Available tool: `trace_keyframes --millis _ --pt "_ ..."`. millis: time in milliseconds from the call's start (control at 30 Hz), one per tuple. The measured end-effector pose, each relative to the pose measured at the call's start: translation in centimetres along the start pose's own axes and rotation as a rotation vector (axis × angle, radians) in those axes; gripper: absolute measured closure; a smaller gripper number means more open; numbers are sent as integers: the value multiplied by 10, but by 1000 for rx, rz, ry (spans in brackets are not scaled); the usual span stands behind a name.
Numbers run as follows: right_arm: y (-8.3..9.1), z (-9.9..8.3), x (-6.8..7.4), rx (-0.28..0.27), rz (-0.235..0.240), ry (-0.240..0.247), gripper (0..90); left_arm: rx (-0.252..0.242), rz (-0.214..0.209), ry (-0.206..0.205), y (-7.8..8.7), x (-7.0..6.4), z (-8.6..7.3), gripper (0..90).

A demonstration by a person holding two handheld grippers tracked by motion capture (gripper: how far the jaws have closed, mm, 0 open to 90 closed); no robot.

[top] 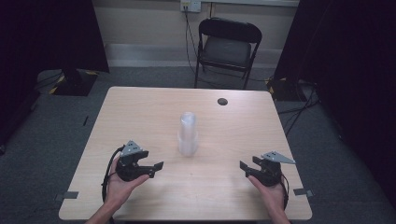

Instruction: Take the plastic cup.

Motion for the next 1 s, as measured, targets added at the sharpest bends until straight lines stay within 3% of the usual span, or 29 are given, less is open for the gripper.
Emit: trace_keyframes --millis 433,800,900,1000 --pt "0 1 3 2 4 -4 361 -84 10 -25 5 -8 35 246" --pt "2 0 5 6 3 3 367 -132 -46 -58 -9 -27 64 248" --pt "3 0 4 8 0 0 366 -143 -38 -71 -10 -28 68 247" --pt "4 0 4 4 2 1 366 -170 -18 -114 -11 -30 78 243"
Point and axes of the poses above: each handheld gripper's, and its own axes: y roughly backward along the jaws, z roughly out of its top, x roughly to its left, the point moved 4 cm from there along -y, roughly forward along the jaws, and after that the axes turned 7 degrees about y, right-handed, at the moved point
